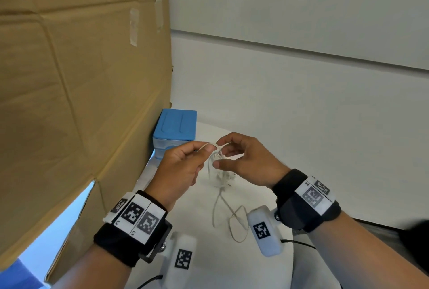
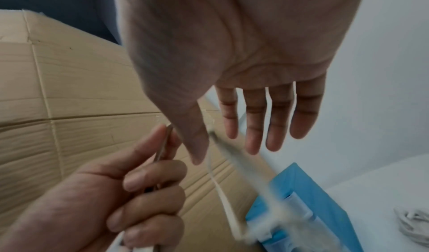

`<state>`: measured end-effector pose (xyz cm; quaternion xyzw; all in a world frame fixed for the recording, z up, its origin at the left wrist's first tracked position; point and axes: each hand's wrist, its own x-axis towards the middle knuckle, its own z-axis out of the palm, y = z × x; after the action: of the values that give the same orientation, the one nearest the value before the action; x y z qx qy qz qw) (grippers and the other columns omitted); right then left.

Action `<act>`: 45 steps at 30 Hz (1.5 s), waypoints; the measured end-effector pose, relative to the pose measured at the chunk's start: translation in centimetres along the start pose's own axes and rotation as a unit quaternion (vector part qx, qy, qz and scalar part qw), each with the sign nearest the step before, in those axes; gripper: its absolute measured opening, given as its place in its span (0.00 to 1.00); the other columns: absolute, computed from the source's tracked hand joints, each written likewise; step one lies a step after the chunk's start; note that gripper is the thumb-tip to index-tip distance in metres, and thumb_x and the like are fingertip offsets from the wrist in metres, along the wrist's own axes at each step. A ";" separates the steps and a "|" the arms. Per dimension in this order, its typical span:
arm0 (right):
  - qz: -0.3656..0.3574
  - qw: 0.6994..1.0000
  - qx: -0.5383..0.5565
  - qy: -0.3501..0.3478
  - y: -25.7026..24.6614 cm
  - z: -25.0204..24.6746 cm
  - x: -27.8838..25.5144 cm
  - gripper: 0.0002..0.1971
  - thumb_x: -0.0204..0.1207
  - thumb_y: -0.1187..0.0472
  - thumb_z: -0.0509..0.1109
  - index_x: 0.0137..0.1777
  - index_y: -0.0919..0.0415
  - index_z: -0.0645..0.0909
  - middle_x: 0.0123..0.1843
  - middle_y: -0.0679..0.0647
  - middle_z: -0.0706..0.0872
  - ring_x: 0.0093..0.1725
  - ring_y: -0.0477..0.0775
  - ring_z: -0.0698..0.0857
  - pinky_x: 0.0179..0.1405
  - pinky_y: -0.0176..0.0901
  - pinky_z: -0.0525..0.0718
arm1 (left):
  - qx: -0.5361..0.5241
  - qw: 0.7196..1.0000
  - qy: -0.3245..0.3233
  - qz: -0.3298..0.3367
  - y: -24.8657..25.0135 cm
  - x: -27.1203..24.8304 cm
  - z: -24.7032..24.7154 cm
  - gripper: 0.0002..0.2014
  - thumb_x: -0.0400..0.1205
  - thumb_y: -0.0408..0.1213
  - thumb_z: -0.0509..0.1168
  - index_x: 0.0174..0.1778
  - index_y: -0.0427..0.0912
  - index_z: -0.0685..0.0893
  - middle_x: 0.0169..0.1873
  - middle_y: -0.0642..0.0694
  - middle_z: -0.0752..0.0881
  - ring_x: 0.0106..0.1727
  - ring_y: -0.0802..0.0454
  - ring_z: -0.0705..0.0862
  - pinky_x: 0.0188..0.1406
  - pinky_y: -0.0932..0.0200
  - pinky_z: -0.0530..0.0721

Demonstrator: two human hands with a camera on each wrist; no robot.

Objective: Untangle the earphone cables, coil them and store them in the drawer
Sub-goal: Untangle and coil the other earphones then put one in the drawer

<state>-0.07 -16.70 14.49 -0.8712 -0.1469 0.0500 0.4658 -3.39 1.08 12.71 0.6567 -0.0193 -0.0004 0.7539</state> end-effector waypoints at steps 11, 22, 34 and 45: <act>-0.016 0.998 0.055 0.000 0.3 1.3 -0.5 0.06 0.77 0.66 0.75 0.39 0.58 0.89 0.33 0.46 0.88 0.32 0.41 0.83 0.36 0.30 0.79 | -0.005 0.998 0.046 0.039 0.6 0.2 -0.2 0.08 0.81 0.42 0.68 0.47 0.42 0.90 0.20 0.54 0.69 0.20 0.60 0.63 0.19 0.67 0.64; 0.004 0.985 0.169 0.022 -0.7 0.7 -0.6 0.05 0.79 0.66 0.72 0.45 0.65 0.88 0.37 0.57 0.91 0.38 0.50 0.86 0.41 0.37 0.85 | 0.085 0.992 0.010 -0.094 -3.1 -0.1 0.5 0.10 0.76 0.35 0.75 0.52 0.44 0.86 0.29 0.52 0.88 0.15 0.62 0.71 0.19 0.65 0.70; -0.019 0.991 -0.013 0.130 -0.4 -0.6 1.0 0.06 0.78 0.61 0.73 0.39 0.59 0.86 0.17 0.41 0.70 0.19 0.42 0.69 0.26 0.34 0.70 | 0.144 0.986 0.080 0.009 -3.3 0.4 0.3 0.07 0.79 0.38 0.73 0.41 0.58 0.91 0.33 0.61 0.89 0.32 0.61 0.83 0.35 0.70 0.80; 0.001 0.986 -0.009 0.165 -0.9 -2.9 0.4 0.14 0.74 0.51 0.78 0.33 0.60 0.84 0.16 0.45 0.69 0.17 0.45 0.63 0.25 0.36 0.66 | -0.052 0.978 0.179 -0.091 -1.5 1.9 -2.0 0.06 0.79 0.37 0.69 0.45 0.38 0.89 0.19 0.50 0.66 0.19 0.53 0.68 0.26 0.60 0.77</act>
<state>0.77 -18.37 16.87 -0.8719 -0.0673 -0.0953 0.4756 -1.42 2.79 10.96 0.6054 0.1760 0.0479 0.7747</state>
